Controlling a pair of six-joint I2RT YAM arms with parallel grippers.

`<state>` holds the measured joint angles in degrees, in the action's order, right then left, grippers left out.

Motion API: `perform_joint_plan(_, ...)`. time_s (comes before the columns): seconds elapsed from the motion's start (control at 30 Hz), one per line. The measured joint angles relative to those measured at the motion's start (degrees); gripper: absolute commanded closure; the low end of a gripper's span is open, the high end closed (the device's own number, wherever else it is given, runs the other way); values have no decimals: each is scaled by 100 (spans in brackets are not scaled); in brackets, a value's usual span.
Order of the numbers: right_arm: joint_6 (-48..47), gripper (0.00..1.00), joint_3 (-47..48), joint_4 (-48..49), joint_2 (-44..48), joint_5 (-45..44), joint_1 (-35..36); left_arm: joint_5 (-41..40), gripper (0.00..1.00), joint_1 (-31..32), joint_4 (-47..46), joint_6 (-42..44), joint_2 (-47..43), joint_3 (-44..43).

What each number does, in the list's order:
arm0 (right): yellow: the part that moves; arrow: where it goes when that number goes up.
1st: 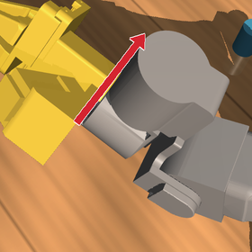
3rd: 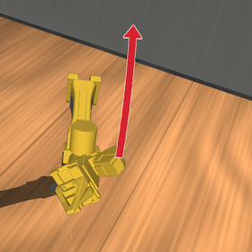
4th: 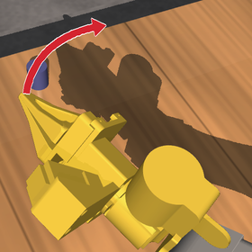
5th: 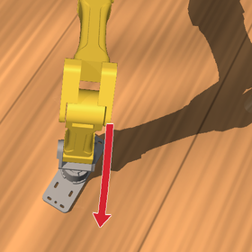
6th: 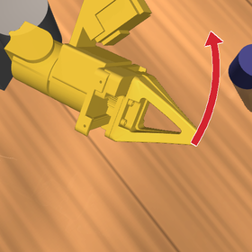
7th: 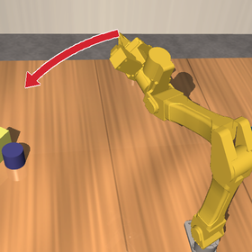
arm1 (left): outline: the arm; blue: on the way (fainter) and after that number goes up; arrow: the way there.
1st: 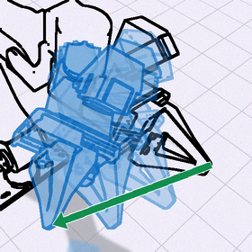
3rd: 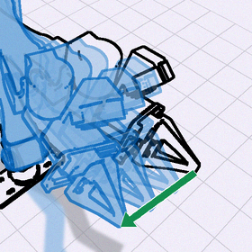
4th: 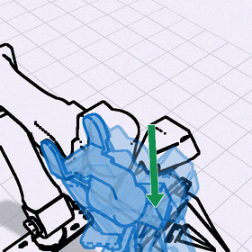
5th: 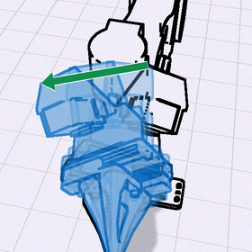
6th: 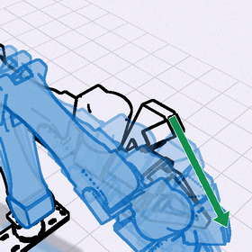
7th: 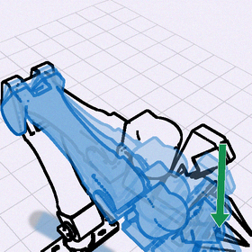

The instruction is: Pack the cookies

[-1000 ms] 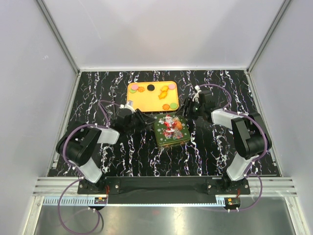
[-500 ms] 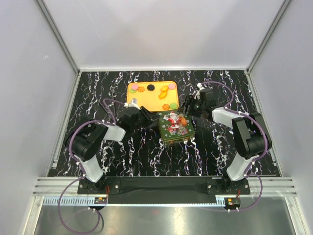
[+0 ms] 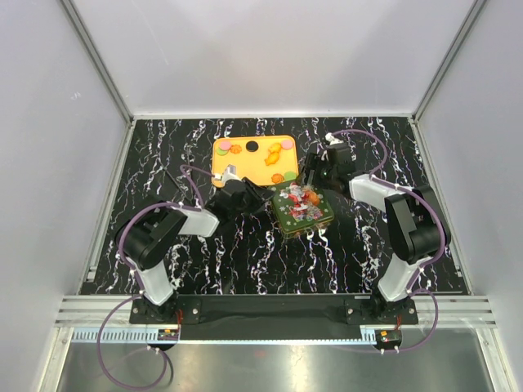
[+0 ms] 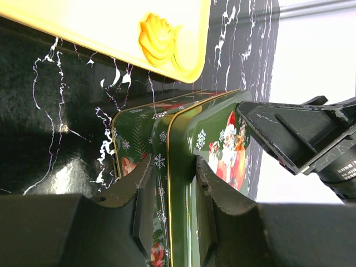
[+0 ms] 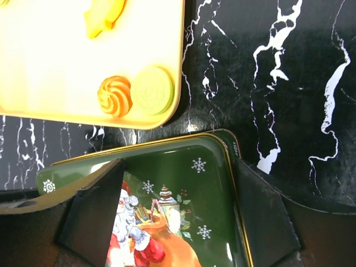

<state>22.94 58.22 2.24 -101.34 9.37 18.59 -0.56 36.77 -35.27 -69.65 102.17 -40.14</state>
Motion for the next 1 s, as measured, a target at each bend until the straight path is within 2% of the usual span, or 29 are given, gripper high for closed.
perform_joint_plan(0.47, -203, 12, 101, -188, 92, -592, 219, -826, 99, 417, 87, -122, -96, -2)
perform_joint_plan(0.6, -254, 8, -15, -422, 304, -588, 251, -824, 69, 562, 581, 57, -361, -28)
perform_joint_plan(0.63, -264, 6, -20, -522, 350, -586, 269, -824, 56, 605, 789, 153, -461, -63)
perform_joint_plan(0.73, -271, 2, -11, -793, 435, -511, 380, -671, 37, 787, 1633, 645, -758, -210)
perform_joint_plan(0.83, -330, 0, 46, -1080, 479, -439, 584, -535, 33, 1010, 2350, 992, -981, -315)
perform_joint_plan(1.0, -326, 0, 197, -1751, 562, -173, 612, -326, 31, 1001, 3274, 1423, -1333, -450)
